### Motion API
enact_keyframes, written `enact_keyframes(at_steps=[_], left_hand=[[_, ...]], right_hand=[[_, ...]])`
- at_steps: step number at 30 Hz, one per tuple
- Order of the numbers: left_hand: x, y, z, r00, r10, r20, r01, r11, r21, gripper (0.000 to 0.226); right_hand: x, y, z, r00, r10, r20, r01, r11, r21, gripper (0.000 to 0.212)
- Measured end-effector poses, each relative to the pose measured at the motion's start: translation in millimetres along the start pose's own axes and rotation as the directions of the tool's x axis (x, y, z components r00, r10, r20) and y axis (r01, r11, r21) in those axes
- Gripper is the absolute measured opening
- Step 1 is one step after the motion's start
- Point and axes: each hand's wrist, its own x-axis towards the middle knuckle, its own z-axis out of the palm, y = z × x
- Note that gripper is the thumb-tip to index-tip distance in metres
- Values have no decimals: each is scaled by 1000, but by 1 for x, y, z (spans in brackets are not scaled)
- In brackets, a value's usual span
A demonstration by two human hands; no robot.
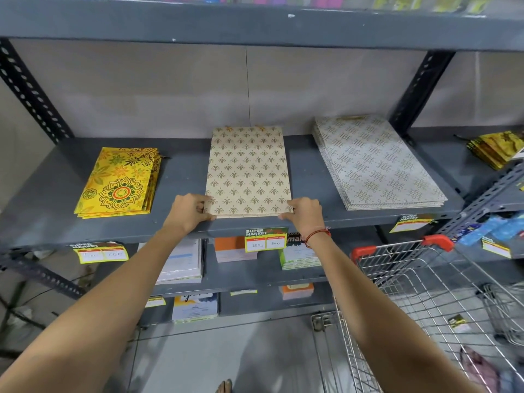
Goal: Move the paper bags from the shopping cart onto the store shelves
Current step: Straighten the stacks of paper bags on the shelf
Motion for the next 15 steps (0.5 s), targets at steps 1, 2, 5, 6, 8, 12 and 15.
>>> enact_keyframes(at_steps=[1,2,5,6,8,12,15], left_hand=[[0,0,1,1000,3,-1,-3,1000,12,63],[0,-1,0,1000,6,-2,-6,1000,22,62],[-2,-2,1,1000,27,-14,-26,999,38,59],[-2,-3,1,999,35,-18,-35,998,43,59],[-4,-4,1,998,48,-28,-47,998,49,57],[-7,-6,1,997,67,-24,-65,996,62,56],[-7,-9,0,997,76,-5,-75,996,49,56]], right_hand=[[1,0,-2,1000,0,-5,0,1000,7,55],[1,0,-2,1000,3,-8,-3,1000,20,55],[2,1,-4,1000,17,-3,-17,999,51,55],[2,1,-4,1000,19,0,-19,998,57,55],[3,3,-3,1000,15,4,-15,997,72,55],[0,6,-2,1000,1,-6,0,996,90,53],[-3,7,-1,999,-29,-18,30,996,86,52]])
